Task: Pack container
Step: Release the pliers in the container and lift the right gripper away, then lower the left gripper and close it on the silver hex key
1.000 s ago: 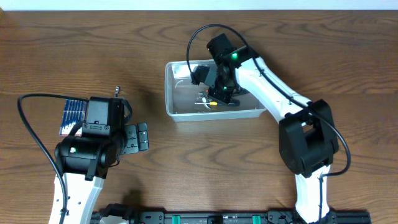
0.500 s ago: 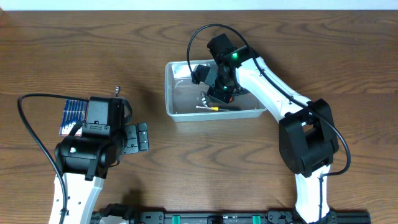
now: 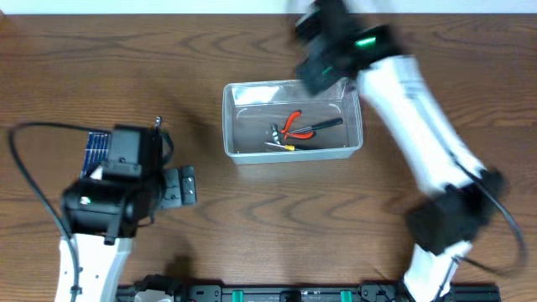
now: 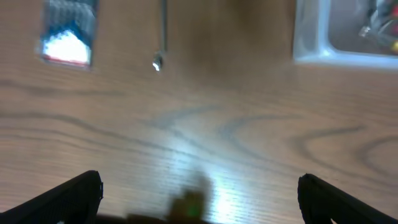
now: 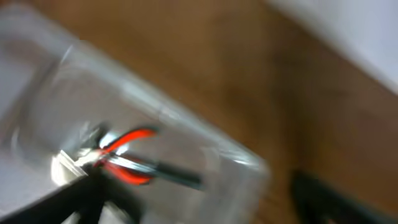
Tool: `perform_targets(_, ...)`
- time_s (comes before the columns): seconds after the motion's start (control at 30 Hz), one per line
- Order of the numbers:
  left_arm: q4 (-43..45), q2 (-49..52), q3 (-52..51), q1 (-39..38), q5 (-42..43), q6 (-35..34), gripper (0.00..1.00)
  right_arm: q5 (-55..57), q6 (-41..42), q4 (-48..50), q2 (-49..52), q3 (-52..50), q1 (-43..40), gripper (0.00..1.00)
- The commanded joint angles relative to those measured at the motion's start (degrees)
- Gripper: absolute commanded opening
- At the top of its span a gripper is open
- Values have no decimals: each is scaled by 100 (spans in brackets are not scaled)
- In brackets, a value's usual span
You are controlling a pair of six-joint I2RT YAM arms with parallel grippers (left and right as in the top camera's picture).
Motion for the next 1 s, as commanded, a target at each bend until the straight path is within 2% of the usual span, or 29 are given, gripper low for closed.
perform_targets(0.0,-352,511,1121,-2,-444,-66,98,138,1670,-317,-813,297,-1003,99)
perform_targets(0.13,-509,1449,2087,234,-468,393,98,-710,2063,-942,-1134,297,-2326,99)
perform_targets(0.23,-210,2090,2251,557,-726,476,98,-914,2063,-1375,-1139,293,-3053,99)
perform_targets(0.33,-50,2621,2249,820,-726,748,98,-914,1989,-1655,-1126,271,-3440,99)
perform_targets(0.47,341,3263,2199,1132,-684,949,98,-863,1845,-1829,-1126,271,-3661,99)
perform_targets(0.6,748,3794,2146,1333,-81,1394,98,-850,1847,-1958,-1126,269,-3733,99)
perform_targets(0.97,1014,4975,2146,1676,170,2109,99,-761,1740,-2039,-1126,267,-3729,99)
